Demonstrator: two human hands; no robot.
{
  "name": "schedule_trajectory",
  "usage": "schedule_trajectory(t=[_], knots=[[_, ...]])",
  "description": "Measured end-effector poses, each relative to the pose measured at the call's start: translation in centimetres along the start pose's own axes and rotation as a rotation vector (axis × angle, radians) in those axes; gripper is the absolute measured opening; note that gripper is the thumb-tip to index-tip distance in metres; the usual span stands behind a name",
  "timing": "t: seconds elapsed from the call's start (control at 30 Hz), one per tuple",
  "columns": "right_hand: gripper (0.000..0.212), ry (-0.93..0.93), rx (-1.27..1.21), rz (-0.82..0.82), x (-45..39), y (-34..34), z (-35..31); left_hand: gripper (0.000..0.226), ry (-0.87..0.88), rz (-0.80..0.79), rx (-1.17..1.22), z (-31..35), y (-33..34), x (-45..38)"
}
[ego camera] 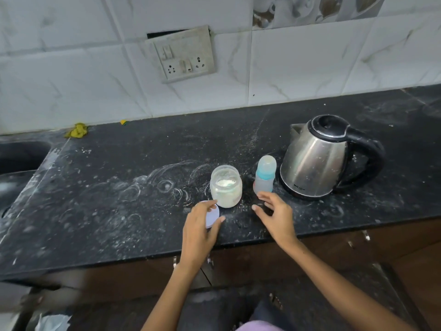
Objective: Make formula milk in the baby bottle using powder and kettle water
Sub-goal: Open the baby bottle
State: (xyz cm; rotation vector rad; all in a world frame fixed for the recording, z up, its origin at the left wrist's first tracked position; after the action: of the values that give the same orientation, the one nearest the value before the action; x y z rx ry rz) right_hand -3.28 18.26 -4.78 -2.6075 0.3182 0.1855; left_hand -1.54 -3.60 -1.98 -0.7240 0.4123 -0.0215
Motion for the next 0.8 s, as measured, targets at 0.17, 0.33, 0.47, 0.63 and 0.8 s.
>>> schedule_trajectory(t=[0.17,0.33,0.47,0.63,0.8], knots=[[0.041,0.061,-0.076,0.145,-0.6,-2.6,1.5,0.033,0.085,0.002,0.154,4.3,2.1,-1.8],[0.08,0.118,-0.098,0.086,-3.6,-1.8,2.1,0.039,0.16,-0.12,0.213,7.1,4.9,-5.3],[0.069,0.111,-0.133,0.001,-6.2,-1.0,2.1,0.048,0.182,-0.184,0.175,7.5,6.2,-8.4],[0.04,0.055,-0.276,-0.09,-7.0,-2.0,0.7,0.061,0.137,-0.231,0.161,7.4,5.8,-11.2],[0.04,0.152,-0.616,-0.36,-7.5,-5.4,-3.1,0.068,0.144,-0.401,0.446,8.0,3.3,-15.0]])
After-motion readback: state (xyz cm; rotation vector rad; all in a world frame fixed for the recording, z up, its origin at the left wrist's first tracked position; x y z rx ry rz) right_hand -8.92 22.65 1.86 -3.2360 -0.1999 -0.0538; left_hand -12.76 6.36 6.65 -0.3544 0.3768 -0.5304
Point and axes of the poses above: each hand's wrist, its own x-axis away from the middle knuckle, its own y-axis out of the palm, z = x × y, the point moved 1 cm from there along -x, towards the middle knuckle, and after that the axes turned 4 degrees about -z, right-handed, at the moved point
